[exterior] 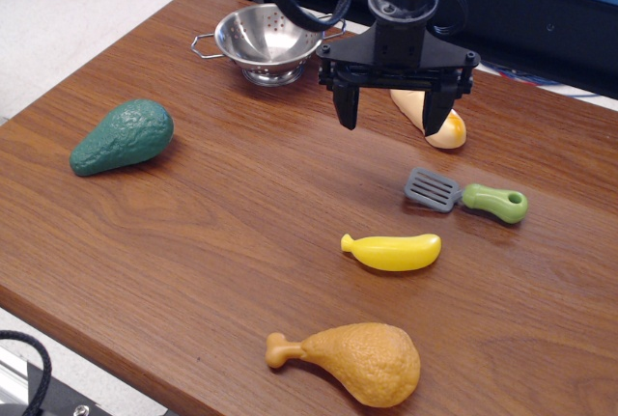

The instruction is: Put banana in colander

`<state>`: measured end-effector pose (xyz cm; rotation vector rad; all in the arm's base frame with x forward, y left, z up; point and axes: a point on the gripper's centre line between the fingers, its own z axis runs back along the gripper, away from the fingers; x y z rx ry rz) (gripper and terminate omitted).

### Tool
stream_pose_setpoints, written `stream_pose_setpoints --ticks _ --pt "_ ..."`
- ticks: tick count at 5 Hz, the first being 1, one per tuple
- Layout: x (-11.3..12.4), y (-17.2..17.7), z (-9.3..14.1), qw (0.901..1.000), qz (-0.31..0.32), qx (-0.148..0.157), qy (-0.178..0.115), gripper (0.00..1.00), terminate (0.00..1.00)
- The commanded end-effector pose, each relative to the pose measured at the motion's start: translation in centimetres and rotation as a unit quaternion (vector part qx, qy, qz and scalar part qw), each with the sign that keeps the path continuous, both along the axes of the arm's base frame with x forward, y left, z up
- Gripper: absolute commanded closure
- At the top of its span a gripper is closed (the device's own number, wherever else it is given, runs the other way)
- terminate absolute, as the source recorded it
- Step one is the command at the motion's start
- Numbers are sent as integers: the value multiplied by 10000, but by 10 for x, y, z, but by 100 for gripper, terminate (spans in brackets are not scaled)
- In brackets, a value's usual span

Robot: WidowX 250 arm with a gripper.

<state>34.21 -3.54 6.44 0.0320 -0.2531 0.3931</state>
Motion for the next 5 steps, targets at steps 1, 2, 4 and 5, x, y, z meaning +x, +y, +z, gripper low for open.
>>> stream_pose_setpoints --ticks 1,2,4,5 --pt "0 0 0 10000 0 0 0 0 0" --pt "-12 -16 2 9916 -1240 -303 217 0 0" --pt "-51 -36 3 9301 -3662 -200 208 0 0" --pt "-64 -41 -4 8777 -4770 84 454 0 0"
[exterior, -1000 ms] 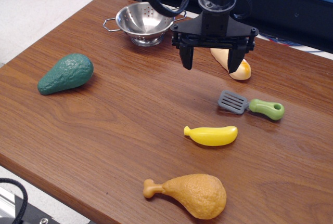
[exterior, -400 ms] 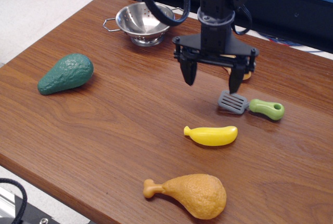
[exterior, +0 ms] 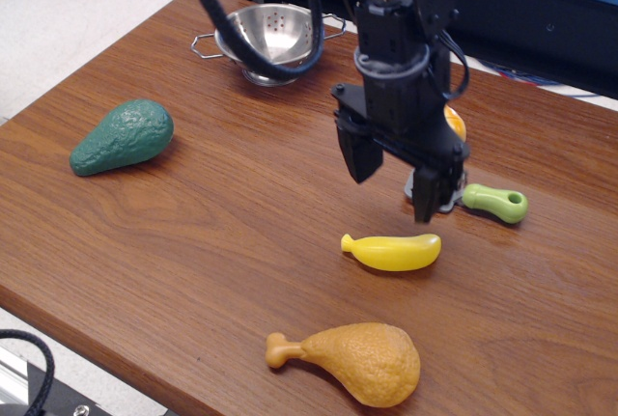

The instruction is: Put banana in colander

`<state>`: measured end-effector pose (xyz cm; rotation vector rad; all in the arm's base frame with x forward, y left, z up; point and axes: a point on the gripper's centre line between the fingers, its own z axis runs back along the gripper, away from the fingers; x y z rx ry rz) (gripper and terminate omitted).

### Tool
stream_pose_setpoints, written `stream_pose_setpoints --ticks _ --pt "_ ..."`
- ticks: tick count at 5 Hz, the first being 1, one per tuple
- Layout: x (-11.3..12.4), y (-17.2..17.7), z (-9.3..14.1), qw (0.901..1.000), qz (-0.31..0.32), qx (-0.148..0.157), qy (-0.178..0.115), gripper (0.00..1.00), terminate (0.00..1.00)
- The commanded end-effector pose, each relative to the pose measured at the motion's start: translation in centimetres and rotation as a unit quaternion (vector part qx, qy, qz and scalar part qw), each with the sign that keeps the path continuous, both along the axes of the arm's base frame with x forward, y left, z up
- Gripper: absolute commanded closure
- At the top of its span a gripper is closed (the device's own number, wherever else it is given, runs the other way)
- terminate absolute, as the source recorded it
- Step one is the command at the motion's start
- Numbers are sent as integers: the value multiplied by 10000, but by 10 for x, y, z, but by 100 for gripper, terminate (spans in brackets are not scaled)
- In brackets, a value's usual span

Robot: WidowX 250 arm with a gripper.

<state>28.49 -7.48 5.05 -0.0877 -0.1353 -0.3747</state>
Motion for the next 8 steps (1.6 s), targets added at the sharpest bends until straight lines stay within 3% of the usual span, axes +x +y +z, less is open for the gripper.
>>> stream_pose_setpoints --ticks 1,3,4,5,6,7,8 --pt "-12 -4 -3 9911 -1253 416 -190 0 0" --pt "-13 0 -26 9907 -1175 669 -132 0 0" --pt "-15 -2 -35 9906 -1193 650 -137 0 0" --pt "-15 -3 -38 9943 -995 376 -3 0 0" --pt "-8 -3 -42 9977 -603 292 -47 100 0" --pt "0 -4 -37 9997 -234 78 -80 100 0" --pt "10 8 -4 9980 308 -177 -528 100 0"
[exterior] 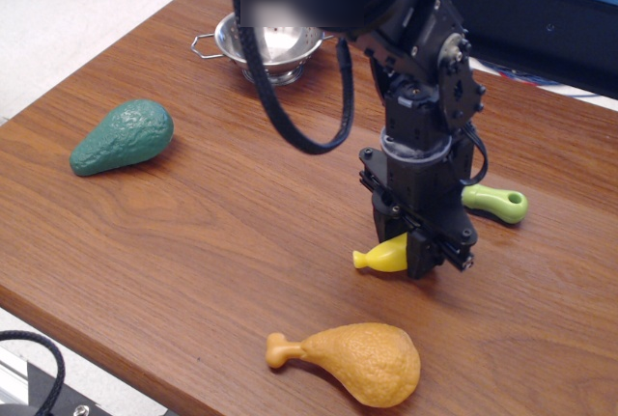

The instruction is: Put banana in colander

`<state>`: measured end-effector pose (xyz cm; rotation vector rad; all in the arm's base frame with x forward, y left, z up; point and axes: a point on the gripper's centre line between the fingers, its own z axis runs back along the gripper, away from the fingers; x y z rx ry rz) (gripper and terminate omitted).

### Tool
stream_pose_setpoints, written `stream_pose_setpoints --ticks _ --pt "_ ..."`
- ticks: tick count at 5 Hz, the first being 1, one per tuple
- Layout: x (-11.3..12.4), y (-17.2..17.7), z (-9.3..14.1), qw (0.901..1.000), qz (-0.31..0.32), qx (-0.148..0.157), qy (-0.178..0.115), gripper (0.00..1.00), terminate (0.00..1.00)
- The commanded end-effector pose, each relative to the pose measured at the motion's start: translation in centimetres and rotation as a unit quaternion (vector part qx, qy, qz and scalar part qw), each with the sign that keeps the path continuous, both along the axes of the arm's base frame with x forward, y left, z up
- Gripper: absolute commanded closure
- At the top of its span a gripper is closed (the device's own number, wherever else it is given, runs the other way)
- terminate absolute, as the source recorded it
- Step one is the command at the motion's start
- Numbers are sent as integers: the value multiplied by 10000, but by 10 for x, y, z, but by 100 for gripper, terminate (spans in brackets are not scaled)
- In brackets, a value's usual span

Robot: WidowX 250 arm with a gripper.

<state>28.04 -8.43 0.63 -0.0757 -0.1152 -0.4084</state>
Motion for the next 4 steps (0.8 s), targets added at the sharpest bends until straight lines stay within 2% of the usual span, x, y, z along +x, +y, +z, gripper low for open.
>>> stream_pose_setpoints --ticks 1,2,3,4 --pt "43 49 66 9832 1530 -156 -984 100 0" --pt "64 91 79 9596 2580 -95 -1123 100 0" --pt "78 128 97 9326 3350 -130 -1332 100 0" --pt "82 163 108 9023 4030 -25 -1530 100 0"
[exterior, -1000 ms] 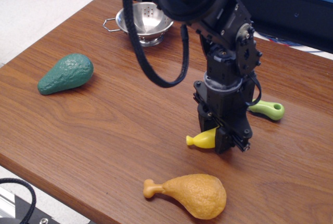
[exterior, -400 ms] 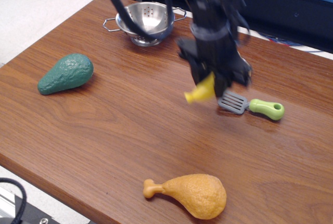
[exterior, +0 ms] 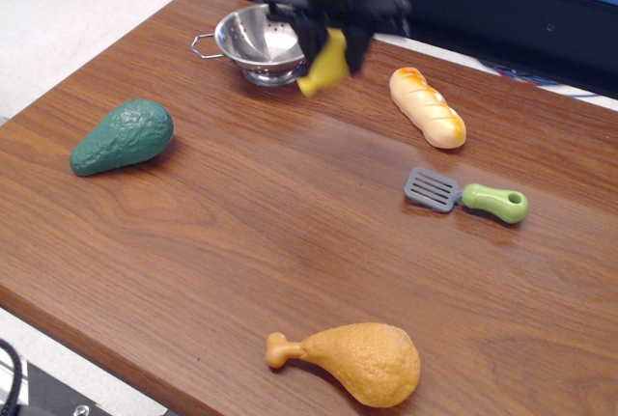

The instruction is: Put banana in colander

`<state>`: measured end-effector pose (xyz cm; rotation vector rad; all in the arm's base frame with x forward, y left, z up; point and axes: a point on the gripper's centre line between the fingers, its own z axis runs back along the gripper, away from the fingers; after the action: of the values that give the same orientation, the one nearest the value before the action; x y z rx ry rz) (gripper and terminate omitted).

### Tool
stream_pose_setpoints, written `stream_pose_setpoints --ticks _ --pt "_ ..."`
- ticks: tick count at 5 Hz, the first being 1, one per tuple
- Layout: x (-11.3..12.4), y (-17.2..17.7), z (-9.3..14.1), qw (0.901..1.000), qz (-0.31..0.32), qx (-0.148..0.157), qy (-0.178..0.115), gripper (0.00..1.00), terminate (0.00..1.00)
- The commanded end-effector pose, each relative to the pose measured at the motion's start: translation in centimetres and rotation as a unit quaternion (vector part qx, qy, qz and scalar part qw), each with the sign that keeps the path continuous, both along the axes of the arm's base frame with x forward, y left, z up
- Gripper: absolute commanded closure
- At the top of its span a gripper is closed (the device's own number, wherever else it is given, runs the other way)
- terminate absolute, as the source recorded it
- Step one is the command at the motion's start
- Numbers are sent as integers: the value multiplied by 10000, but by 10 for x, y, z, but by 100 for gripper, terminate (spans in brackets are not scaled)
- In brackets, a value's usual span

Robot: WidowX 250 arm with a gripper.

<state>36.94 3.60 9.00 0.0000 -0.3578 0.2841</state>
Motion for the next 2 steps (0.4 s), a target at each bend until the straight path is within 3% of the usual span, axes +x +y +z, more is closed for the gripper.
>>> stream_pose_setpoints --ticks 1,2 --pt "4 62 21 9926 1094 243 -464 100 0" --pt "19 69 12 9887 1340 435 -518 100 0"
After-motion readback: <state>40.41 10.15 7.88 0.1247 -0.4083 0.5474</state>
